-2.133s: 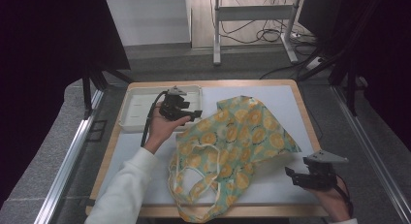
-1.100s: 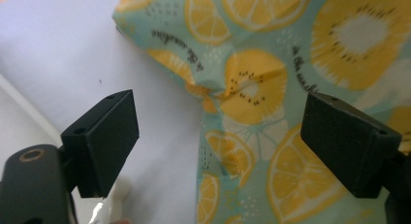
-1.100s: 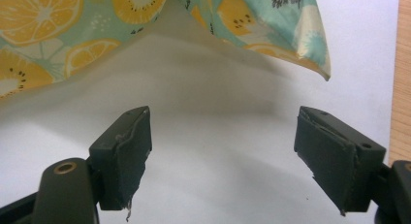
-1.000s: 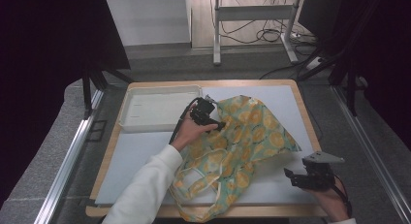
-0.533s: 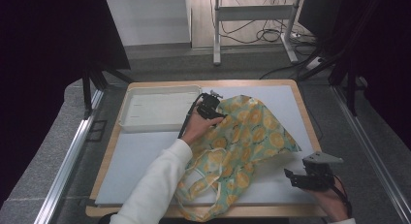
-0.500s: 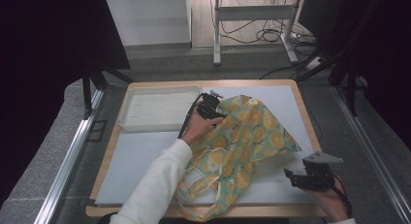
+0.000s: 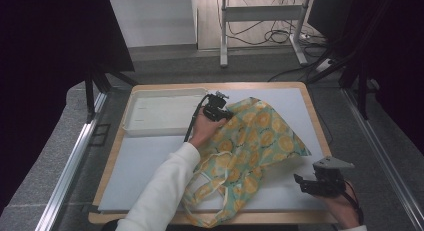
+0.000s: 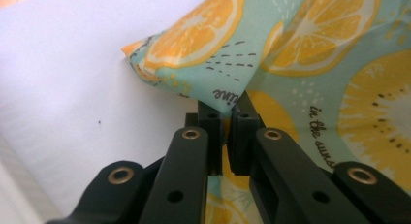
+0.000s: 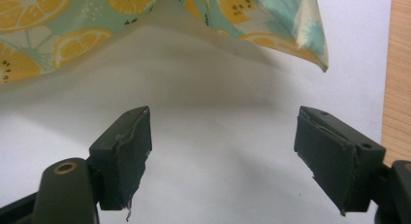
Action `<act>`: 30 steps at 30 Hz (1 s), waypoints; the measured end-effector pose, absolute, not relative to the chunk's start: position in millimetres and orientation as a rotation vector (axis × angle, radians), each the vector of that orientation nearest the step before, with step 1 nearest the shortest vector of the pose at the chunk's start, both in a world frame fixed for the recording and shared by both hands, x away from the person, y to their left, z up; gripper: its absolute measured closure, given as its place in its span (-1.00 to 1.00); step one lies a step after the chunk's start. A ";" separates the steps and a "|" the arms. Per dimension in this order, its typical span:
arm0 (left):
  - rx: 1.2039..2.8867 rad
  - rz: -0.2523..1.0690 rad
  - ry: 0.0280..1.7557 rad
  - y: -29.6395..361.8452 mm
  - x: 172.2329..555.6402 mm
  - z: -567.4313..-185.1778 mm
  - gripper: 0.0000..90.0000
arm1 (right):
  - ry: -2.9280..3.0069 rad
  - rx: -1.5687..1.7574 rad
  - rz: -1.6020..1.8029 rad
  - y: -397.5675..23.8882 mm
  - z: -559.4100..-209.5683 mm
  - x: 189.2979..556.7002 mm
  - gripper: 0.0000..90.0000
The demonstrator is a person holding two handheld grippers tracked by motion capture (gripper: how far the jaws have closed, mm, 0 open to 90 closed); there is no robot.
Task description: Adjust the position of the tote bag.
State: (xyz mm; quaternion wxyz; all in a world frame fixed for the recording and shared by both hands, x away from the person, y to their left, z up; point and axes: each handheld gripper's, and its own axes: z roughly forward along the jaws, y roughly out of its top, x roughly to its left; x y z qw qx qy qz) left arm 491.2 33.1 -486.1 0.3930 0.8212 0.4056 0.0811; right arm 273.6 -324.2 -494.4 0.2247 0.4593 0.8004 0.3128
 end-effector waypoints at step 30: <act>2.057 0.210 0.978 53.8 478.3 -464.4 0.99 | 2.202 1.257 0.861 -322.4 -488.4 271.4 -0.51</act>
